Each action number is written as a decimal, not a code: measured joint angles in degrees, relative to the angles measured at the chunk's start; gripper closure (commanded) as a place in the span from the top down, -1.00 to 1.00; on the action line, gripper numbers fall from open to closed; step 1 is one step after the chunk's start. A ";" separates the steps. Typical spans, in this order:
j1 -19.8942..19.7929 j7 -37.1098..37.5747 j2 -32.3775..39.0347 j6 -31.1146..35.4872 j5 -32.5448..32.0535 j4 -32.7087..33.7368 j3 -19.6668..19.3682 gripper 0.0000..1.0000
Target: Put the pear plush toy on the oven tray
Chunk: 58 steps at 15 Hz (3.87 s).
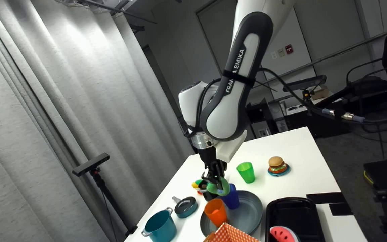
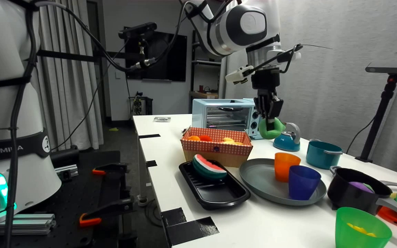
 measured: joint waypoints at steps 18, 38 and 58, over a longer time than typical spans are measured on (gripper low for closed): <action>-0.63 0.00 1.04 0.00 0.00 -0.27 -0.18 1.00; -0.43 -0.95 1.18 0.11 2.28 -0.34 2.01 1.00; 0.42 0.60 -10.84 4.42 2.46 -18.14 2.93 1.00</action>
